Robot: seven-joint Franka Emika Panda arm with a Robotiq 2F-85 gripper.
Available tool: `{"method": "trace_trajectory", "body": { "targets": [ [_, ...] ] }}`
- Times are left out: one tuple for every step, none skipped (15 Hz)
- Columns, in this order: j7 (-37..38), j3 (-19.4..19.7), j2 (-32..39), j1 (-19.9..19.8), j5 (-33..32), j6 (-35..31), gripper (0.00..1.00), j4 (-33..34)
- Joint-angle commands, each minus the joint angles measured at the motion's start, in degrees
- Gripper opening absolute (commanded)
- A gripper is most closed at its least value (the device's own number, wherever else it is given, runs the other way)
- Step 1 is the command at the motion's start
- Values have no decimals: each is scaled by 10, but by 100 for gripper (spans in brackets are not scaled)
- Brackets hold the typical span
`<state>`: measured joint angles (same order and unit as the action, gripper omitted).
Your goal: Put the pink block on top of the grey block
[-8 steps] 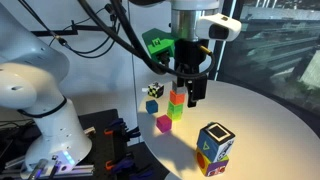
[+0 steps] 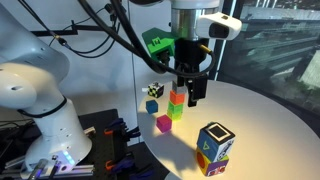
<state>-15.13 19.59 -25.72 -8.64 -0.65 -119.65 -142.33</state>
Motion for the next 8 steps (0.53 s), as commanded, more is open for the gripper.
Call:
{"method": "trace_trajectory", "body": {
  "targets": [
    [-3, -12, 3, -12, 6, 0, 100, 1],
    [-2, -14, 5, -11, 7, 0, 100, 2],
    [1, -17, 6, -11, 5, -1, 100, 2],
    [2, -20, 7, -11, 5, -1, 100, 2],
    [4, -24, 7, -11, 4, -3, 100, 1],
    [4, -26, 8, -10, 4, -2, 100, 1],
    [5, -31, 8, -9, 2, -3, 100, 0],
    [6, -36, 8, -8, 0, -3, 100, -2]
  ]
}}
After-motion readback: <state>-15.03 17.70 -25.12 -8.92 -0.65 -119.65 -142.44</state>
